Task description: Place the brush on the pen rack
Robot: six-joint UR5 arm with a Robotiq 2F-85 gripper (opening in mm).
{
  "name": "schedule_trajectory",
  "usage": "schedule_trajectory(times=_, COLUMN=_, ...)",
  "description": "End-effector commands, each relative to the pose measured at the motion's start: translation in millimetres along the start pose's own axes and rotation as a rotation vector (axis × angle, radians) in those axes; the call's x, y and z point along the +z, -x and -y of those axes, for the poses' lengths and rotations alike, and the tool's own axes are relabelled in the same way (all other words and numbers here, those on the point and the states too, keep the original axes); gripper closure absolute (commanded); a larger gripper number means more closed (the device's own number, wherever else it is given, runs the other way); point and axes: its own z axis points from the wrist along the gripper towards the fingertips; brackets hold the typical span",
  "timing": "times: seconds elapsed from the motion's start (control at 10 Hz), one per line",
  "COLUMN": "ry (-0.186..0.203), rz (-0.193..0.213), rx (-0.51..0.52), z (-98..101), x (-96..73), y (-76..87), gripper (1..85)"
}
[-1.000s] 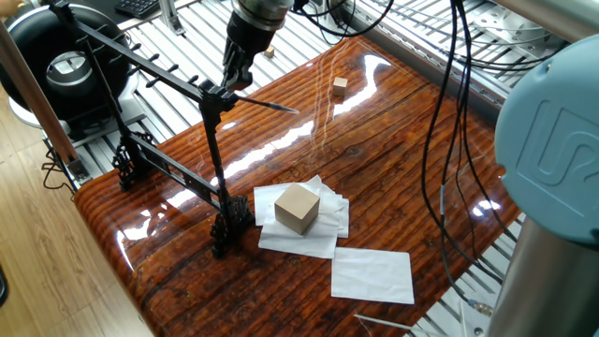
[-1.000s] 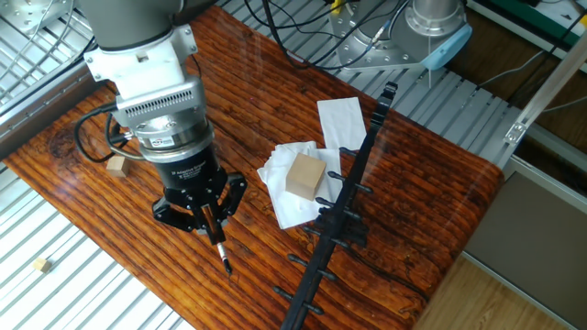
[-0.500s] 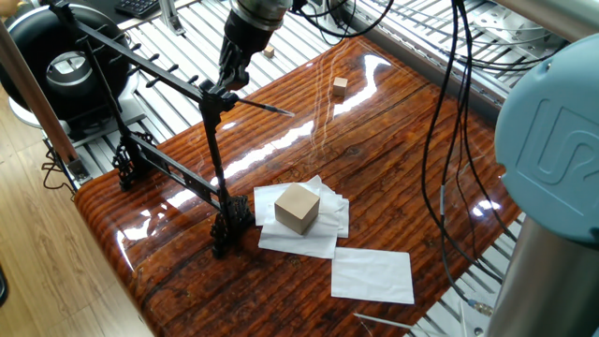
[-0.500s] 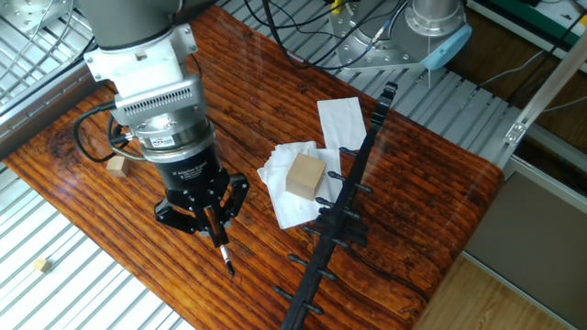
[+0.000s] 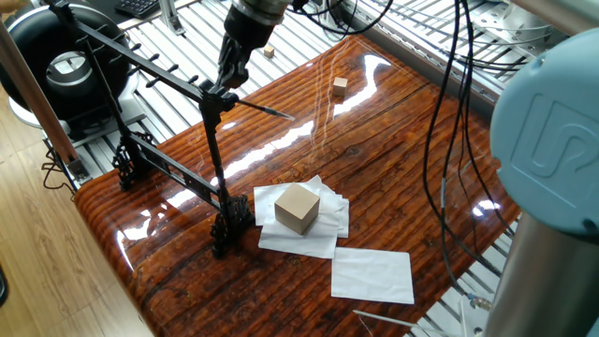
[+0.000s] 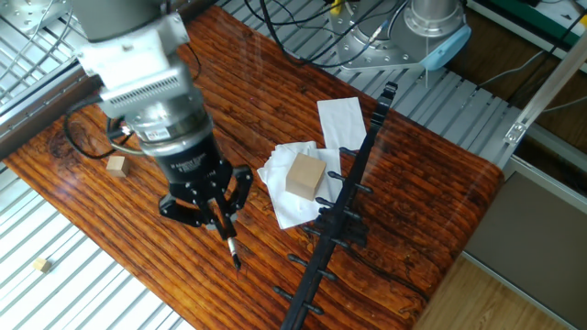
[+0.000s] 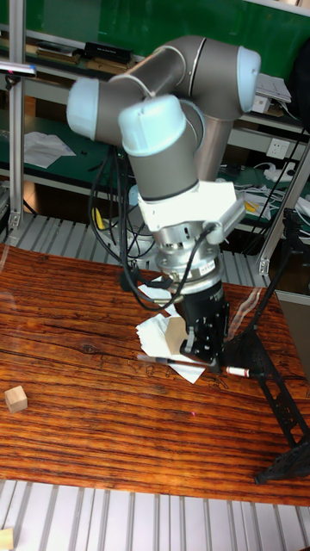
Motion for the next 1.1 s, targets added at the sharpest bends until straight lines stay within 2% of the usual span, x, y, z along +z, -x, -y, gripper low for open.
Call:
schedule_trajectory(times=0.0, ry=0.059, rz=0.018, rx=0.03, z=-8.9, x=-27.3, y=9.0, gripper=84.3)
schedule_trajectory(times=0.2, ry=0.08, rz=0.009, rx=0.06, z=-18.3, x=-45.2, y=23.0, gripper=84.3)
schedule_trajectory(times=0.5, ry=0.099, rz=0.003, rx=0.083, z=-31.0, x=-61.1, y=37.8, gripper=84.3)
schedule_trajectory(times=0.8, ry=0.105, rz=-0.036, rx=0.105, z=-47.7, x=-79.7, y=45.4, gripper=84.3)
schedule_trajectory(times=1.0, ry=0.095, rz=-0.061, rx=0.115, z=-52.0, x=-84.9, y=48.5, gripper=84.3)
